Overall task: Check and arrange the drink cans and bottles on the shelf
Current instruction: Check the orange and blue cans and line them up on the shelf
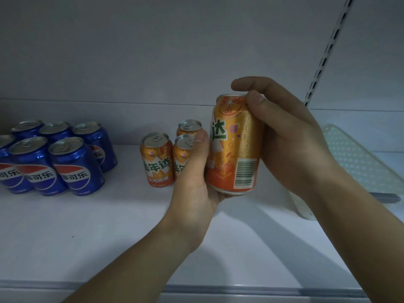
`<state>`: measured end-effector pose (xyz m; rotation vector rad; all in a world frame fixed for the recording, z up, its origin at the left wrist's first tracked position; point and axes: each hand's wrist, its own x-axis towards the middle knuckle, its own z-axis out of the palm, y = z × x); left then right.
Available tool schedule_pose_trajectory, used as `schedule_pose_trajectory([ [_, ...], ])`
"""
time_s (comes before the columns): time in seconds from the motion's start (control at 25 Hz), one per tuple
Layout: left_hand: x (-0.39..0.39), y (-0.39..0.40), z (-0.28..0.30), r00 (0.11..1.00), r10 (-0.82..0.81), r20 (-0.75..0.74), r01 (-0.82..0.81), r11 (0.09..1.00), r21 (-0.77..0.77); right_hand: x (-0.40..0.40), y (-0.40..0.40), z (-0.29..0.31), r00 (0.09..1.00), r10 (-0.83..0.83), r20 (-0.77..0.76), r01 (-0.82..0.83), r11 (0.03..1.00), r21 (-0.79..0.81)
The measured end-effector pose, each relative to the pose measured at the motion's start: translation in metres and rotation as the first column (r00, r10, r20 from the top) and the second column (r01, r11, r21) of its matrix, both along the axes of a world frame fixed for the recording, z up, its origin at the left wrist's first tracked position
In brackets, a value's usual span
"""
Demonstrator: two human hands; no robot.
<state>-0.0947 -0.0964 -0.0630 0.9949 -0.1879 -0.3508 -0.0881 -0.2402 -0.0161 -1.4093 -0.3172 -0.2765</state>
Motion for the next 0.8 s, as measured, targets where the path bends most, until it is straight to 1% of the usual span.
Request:
schedule_pose_trajectory([
  [0.12,-0.0005,-0.0002,0.0010,0.999,0.034,0.023,-0.035,0.999,0.019,-0.0010,0.0016,0.0006,0.999,-0.034,0.023,0.034,0.999,-0.023],
  [0.24,-0.0023,-0.0001,0.0005,0.999,0.017,0.027,-0.018,0.999,0.049,0.0013,0.0029,-0.0006,0.999,-0.051,0.010,0.052,0.997,-0.051],
  [0.44,-0.0020,0.0005,0.0016,0.999,-0.040,-0.002,0.040,0.999,0.036,0.0001,-0.0026,-0.0013,0.999,0.030,-0.045,-0.032,0.999,-0.034],
  [0.6,-0.0027,-0.0005,0.0002,0.999,-0.021,0.034,0.021,1.000,0.007,-0.0024,-0.0030,0.0009,0.999,-0.046,0.006,0.046,0.998,-0.038],
  [0.8,-0.0029,-0.0006,-0.0005,0.999,-0.018,0.038,0.017,1.000,0.004,-0.0021,-0.0010,0.0000,0.999,-0.041,0.002,0.041,0.998,-0.052],
])
